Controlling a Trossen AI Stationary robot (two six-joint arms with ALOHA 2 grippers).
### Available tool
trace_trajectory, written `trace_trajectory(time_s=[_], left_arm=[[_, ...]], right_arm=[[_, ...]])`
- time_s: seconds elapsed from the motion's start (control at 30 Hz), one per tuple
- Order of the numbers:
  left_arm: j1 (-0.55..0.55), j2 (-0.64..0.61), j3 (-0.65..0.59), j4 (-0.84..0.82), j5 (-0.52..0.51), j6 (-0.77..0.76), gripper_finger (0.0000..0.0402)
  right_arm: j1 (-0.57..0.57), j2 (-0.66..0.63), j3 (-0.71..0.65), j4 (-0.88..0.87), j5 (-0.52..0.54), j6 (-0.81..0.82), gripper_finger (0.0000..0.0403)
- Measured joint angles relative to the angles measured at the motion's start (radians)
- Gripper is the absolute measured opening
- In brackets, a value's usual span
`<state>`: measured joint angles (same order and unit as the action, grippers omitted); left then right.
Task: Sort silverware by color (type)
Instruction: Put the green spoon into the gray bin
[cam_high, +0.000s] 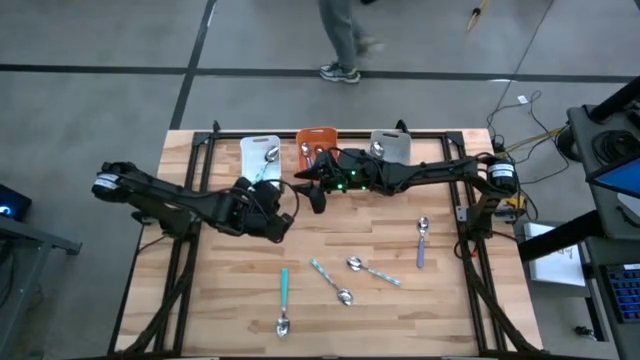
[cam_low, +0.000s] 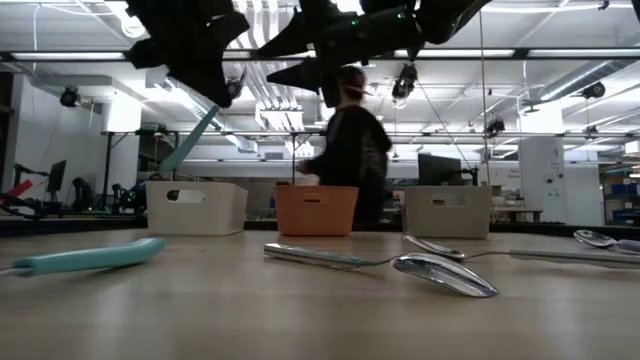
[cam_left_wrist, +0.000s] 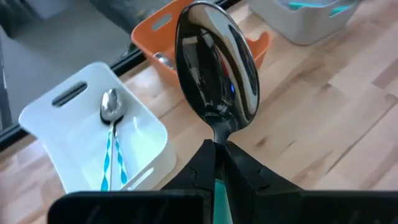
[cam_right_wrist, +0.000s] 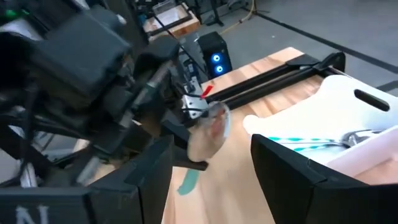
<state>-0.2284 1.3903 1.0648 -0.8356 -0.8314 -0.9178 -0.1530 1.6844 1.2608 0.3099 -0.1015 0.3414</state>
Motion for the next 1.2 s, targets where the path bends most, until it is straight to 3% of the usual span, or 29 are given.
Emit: trace_trajectory(time_s=[0.23, 0.83, 0.93, 1.07, 1.2], left_arm=[[0.002, 0.0, -0.014, 0.039, -0.024, -0.02, 0.0001], [0.0, 0.016, -0.015, 0.148, -0.023, 0.035, 0.0001], [0.0, 0.016, -0.016, 0.154, -0.024, 0.035, 0.0], [0.001, 0.016, -0.016, 0.16, -0.024, 0.036, 0.0001], [0.002, 0.016, -0.016, 0.176, -0.044, 0.034, 0.0001]], right_arm=[[0.04, 0.013, 0.004, 0.011, 0.155, -0.014, 0.0206], [0.049, 0.187, 0.137, 0.048, 0.181, -0.083, 0.0206], [0.05, 0.214, 0.161, 0.047, 0.236, -0.102, 0.0204], [0.05, 0.225, 0.169, 0.048, 0.252, -0.107, 0.0184], [0.047, 0.228, 0.173, 0.038, 0.272, -0.123, 0.0133]])
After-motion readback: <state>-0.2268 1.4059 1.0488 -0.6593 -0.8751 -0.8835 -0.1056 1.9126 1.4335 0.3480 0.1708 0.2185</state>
